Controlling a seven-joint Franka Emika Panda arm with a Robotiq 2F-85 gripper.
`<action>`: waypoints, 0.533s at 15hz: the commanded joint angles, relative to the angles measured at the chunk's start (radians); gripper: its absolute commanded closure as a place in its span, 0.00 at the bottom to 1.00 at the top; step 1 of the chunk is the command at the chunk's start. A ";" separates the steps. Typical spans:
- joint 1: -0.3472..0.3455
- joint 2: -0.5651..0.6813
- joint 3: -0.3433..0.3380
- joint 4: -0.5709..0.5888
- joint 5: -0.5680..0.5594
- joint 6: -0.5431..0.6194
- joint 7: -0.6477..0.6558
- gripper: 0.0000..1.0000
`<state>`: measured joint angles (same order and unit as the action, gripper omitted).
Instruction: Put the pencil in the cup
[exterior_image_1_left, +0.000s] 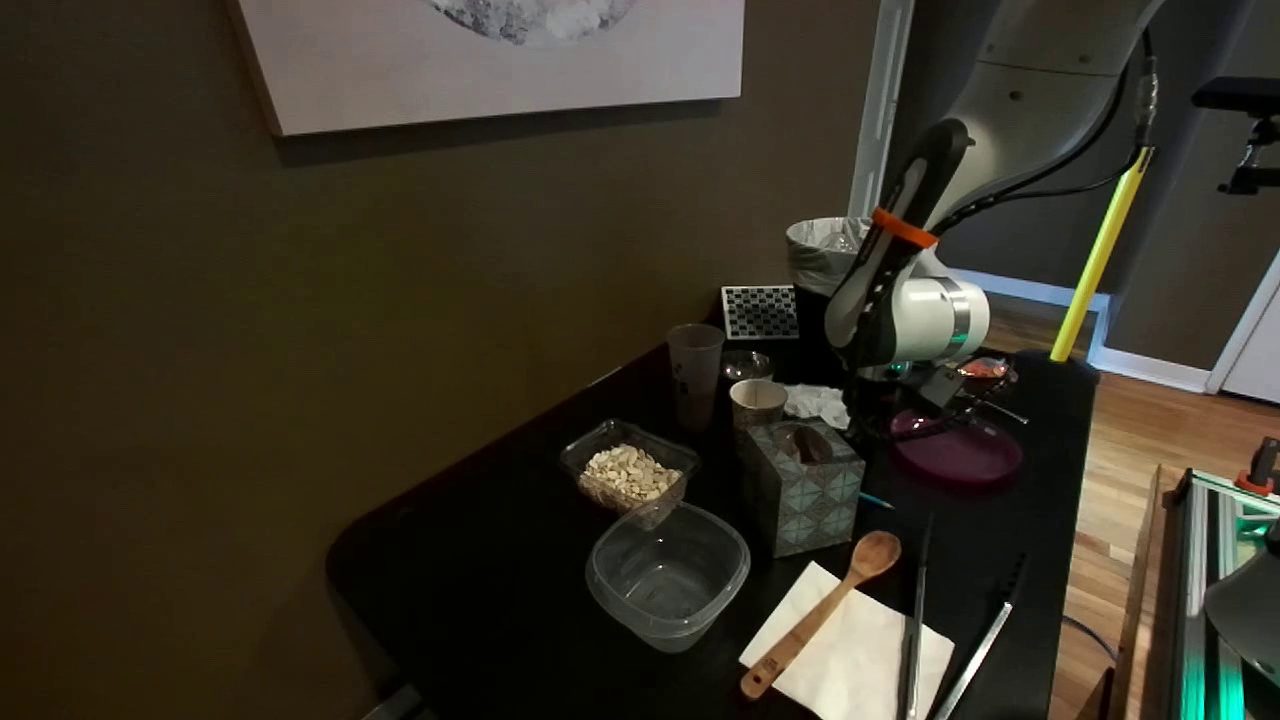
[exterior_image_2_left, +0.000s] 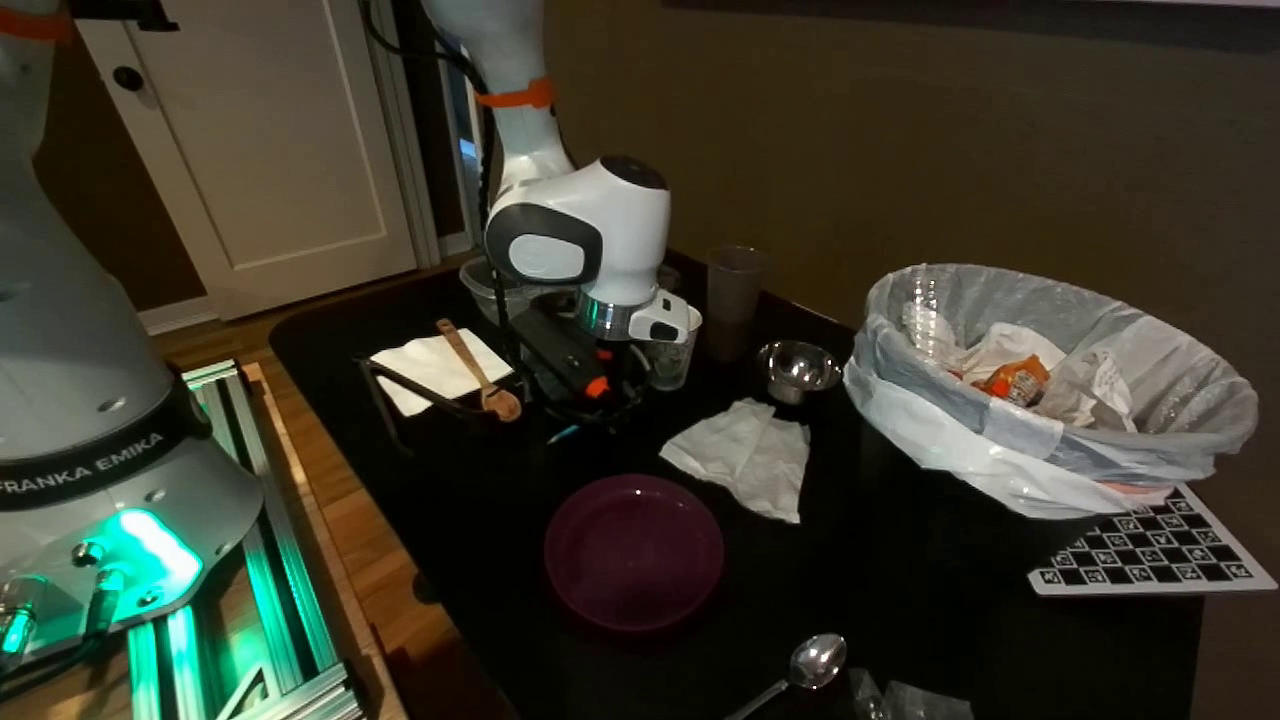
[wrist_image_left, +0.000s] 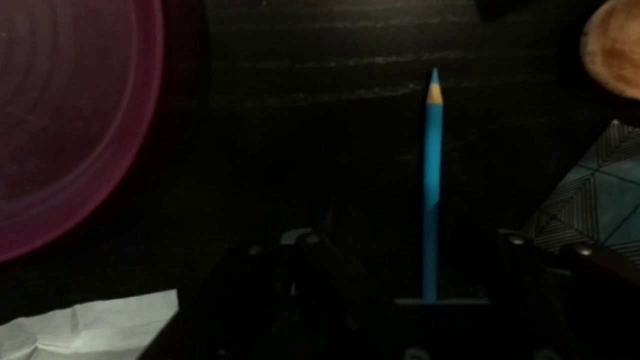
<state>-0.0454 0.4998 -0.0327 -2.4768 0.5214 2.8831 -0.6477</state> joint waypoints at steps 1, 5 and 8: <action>0.000 0.019 0.004 0.013 -0.005 0.004 -0.009 0.06; -0.121 0.020 0.100 0.004 -0.207 0.021 0.128 0.00; -0.153 0.024 0.120 0.003 -0.285 0.021 0.180 0.00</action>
<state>-0.1528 0.5031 0.0547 -2.4759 0.3149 2.8831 -0.5276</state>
